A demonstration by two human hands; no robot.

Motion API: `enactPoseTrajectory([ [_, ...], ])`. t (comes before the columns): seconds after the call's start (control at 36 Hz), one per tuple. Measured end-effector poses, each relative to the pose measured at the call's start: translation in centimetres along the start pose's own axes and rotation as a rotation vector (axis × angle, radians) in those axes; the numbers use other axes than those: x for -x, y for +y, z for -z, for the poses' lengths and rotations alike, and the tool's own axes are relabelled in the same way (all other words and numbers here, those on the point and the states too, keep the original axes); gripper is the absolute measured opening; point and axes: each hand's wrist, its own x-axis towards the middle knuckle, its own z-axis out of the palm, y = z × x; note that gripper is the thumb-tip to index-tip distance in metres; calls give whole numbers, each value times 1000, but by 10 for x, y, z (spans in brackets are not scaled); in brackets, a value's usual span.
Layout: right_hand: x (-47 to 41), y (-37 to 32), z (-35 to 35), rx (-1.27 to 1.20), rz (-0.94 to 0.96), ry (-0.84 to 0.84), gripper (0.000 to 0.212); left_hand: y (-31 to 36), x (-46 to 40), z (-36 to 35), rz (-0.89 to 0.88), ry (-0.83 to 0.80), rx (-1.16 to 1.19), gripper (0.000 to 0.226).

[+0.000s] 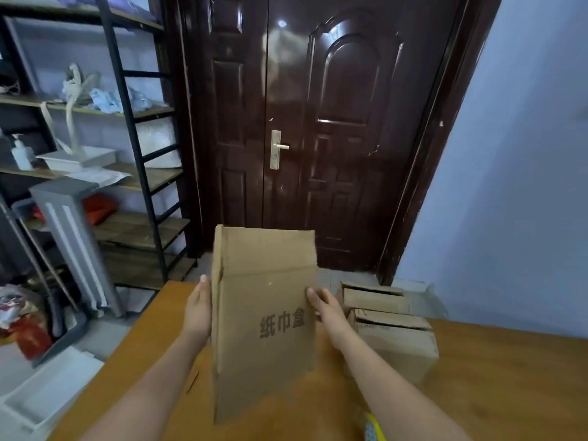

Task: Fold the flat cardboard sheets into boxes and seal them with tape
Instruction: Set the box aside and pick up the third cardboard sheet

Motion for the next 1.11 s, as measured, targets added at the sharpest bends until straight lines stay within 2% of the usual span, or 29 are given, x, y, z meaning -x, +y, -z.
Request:
enactPoseTrajectory([
  [0.06,-1,12,-10,9,39,2,86,-9,1,-6,57,-101,76,37],
  [0.08,-1,17,-15,39,35,-4,86,-10,4,-11,77,-169,43,30],
  [0.14,4,26,-30,52,36,-24,89,-19,6,-21,105,-279,-50,35],
  [0.25,19,46,-67,6,35,-65,62,-35,26,-48,54,-428,-133,47],
  [0.33,24,62,-79,-84,35,-37,57,-49,27,-55,61,-456,-69,39],
  [0.42,27,63,-82,-127,55,-6,75,-29,39,-59,101,-468,54,64],
  [0.47,25,63,-81,-123,80,29,90,-22,45,-58,148,-531,150,47],
  [0.5,23,64,-81,-89,94,43,95,-18,48,-54,205,-561,212,51],
  [0.56,19,65,-79,-21,101,73,104,-19,46,-41,297,-602,282,37],
  [0.58,18,65,-78,8,102,92,110,-20,46,-35,306,-600,304,27],
  [0.61,19,65,-76,45,104,114,119,-21,44,-27,299,-594,343,28],
  [0.67,23,62,-74,129,103,156,133,-22,42,-14,196,-633,343,37],
  [0.75,26,59,-76,174,97,192,143,-15,39,0,149,-777,340,80],
  [0.78,25,59,-78,172,102,197,143,-11,39,4,130,-852,348,84],
  [0.83,24,60,-84,141,106,182,137,-7,38,11,50,-996,325,77],
  [0.92,24,60,-93,90,140,122,121,5,40,13,43,-887,-11,75],
  [0.97,23,60,-98,52,161,134,115,8,39,13,-11,-839,-140,68],
  [1.03,22,62,-100,0,138,143,114,8,40,15,-66,-764,-128,55],
  [1.11,18,65,-98,-110,126,106,98,1,39,30,-62,-596,-50,46],
])
